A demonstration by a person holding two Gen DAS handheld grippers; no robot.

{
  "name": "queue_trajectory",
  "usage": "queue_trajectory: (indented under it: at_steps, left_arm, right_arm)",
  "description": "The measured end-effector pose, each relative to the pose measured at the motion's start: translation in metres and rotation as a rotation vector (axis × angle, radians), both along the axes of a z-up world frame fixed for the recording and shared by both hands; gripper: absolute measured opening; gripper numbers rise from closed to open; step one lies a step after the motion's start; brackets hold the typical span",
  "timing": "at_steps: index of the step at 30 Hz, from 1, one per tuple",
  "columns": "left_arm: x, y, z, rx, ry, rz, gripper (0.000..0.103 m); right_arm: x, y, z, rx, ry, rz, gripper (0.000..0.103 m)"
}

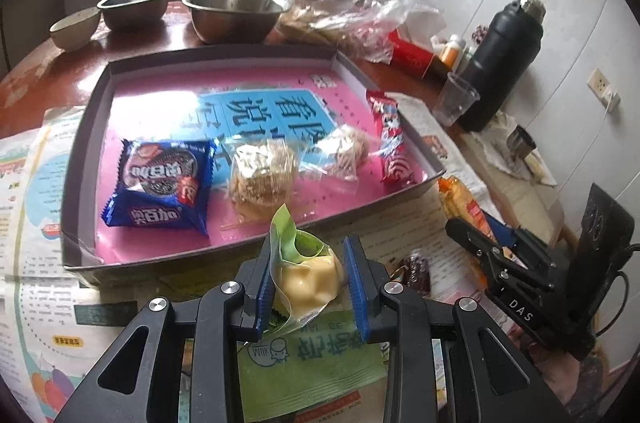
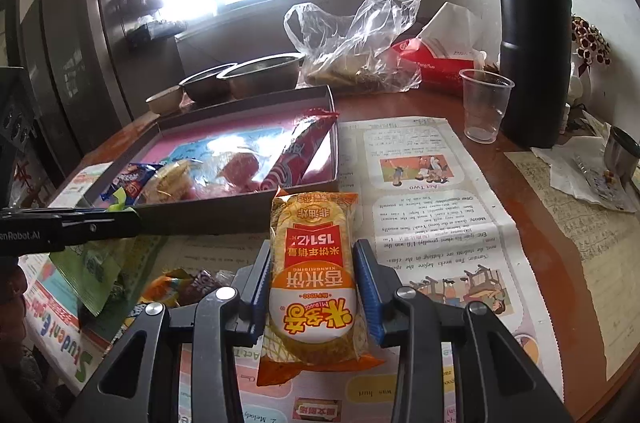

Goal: Organize snacks
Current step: 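Lift and carry the green pouch and yellow bread pack over the pink tray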

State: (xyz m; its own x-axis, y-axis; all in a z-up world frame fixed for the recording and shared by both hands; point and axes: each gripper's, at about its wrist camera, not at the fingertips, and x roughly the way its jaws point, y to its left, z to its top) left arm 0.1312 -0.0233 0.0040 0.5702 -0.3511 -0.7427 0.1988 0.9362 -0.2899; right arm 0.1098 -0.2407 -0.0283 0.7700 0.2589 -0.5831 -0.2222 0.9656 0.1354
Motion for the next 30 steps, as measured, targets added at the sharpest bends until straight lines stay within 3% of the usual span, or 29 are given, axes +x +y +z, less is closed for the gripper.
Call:
queue_trajectory:
  at_steps: [30]
  left_arm:
    - [0.019, 0.061, 0.038, -0.066, -0.121, 0.172, 0.033]
  right_arm:
    - [0.002, 0.013, 0.043, 0.044, -0.093, 0.026, 0.036]
